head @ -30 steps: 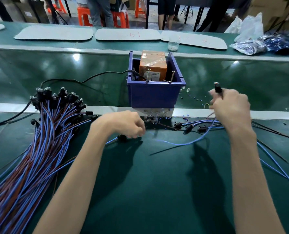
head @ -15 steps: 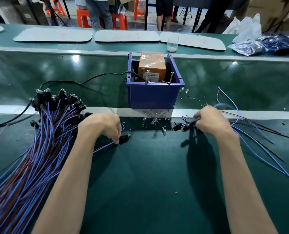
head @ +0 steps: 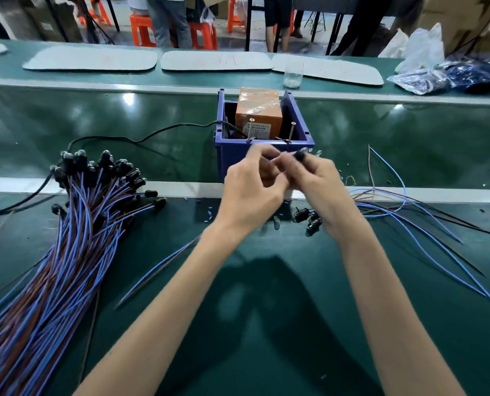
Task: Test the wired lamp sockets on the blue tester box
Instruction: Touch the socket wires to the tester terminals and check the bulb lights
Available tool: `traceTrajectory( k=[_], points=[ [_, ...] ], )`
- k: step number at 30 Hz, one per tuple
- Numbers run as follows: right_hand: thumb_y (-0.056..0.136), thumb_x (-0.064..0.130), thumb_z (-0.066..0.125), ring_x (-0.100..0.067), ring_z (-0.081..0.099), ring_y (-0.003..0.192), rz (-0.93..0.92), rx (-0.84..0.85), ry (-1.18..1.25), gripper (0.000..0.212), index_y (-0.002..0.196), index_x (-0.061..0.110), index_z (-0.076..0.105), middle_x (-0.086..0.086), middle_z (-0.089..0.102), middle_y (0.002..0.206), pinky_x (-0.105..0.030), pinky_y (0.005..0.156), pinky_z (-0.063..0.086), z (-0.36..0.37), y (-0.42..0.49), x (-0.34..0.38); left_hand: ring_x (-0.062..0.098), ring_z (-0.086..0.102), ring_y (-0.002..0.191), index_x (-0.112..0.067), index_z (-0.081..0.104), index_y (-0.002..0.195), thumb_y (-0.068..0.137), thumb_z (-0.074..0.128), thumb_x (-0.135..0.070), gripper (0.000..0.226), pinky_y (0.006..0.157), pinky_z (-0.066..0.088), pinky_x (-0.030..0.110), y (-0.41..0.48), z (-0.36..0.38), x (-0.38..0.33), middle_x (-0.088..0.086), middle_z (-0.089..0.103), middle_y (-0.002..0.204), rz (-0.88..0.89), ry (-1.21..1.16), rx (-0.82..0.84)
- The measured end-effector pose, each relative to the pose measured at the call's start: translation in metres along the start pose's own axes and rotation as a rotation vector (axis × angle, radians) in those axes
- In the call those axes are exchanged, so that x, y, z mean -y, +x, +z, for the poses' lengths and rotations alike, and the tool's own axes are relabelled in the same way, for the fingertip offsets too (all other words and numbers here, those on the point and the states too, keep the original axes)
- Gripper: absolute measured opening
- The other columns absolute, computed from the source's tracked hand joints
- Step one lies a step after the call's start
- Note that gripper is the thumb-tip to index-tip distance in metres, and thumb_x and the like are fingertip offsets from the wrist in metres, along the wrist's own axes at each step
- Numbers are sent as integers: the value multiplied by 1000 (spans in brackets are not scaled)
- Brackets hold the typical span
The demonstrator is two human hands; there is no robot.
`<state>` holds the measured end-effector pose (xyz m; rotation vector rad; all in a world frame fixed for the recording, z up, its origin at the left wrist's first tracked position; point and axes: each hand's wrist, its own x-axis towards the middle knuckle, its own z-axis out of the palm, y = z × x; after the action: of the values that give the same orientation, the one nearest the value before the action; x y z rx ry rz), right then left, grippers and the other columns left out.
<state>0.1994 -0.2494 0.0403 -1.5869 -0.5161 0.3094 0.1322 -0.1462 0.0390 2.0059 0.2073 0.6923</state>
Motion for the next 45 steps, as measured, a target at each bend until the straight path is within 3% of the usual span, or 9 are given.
traceTrajectory(
  k=[4,7,12,17,21,26,30,37,45],
  points=[
    [101,27,46,-14,62,82,-38,-284,108,30,80,13,61,-4,70,87,-30,84,52,-9,4,5,18,69,69,-14,61,71,86,56,-39,30,68,55,28,-1,6,-9,7,71,72,-352,-420,112],
    [103,33,38,-16,67,81,-41,-309,275,34,75,17,50,3,70,73,-34,82,56,-14,2,13,21,69,92,-4,69,91,95,36,-53,59,83,53,26,4,6,-10,13,73,99,-749,-657,304],
    [103,40,32,-10,31,42,-46,-266,494,40,71,16,39,7,35,47,-23,49,44,-21,-2,28,27,59,103,-1,52,109,100,31,-47,51,92,44,36,9,0,-5,15,63,110,-1033,-1244,-53],
    [99,21,44,-6,17,42,-4,-214,391,29,70,18,41,10,27,50,-18,39,16,-35,-5,33,15,49,53,-10,50,79,105,26,-38,45,59,44,27,14,-6,-7,2,48,63,-883,-1470,-495],
    [97,8,41,-4,25,47,4,-302,351,22,84,8,59,7,36,56,-16,42,19,-40,-4,32,8,23,34,-16,44,74,105,27,-40,43,35,21,19,14,-11,-9,-7,30,44,-695,-1258,-479],
    [103,33,40,-6,26,50,-56,-236,385,23,98,19,58,6,33,61,-17,44,24,-33,-5,31,6,19,35,-21,38,63,102,31,-45,47,35,17,18,14,-15,-14,-10,28,45,-607,-661,111],
    [97,26,55,-5,19,45,-9,-169,304,21,87,12,67,8,26,54,-14,38,19,-21,-7,28,2,19,34,-21,37,67,100,27,-51,46,33,14,14,11,-11,-19,-11,29,46,-640,-548,407],
    [92,23,61,-2,20,41,135,-126,326,23,77,10,73,9,31,51,-12,34,17,-10,-6,25,6,17,40,-17,53,68,103,30,-41,49,39,14,18,9,-13,-16,-10,29,45,-460,-400,504],
    [86,7,67,-2,49,44,103,-104,275,8,79,6,71,2,63,58,-9,36,32,2,-12,25,5,21,39,-16,58,72,102,33,-40,46,45,14,21,10,-12,-10,-9,33,48,-539,-476,515]
  ],
)
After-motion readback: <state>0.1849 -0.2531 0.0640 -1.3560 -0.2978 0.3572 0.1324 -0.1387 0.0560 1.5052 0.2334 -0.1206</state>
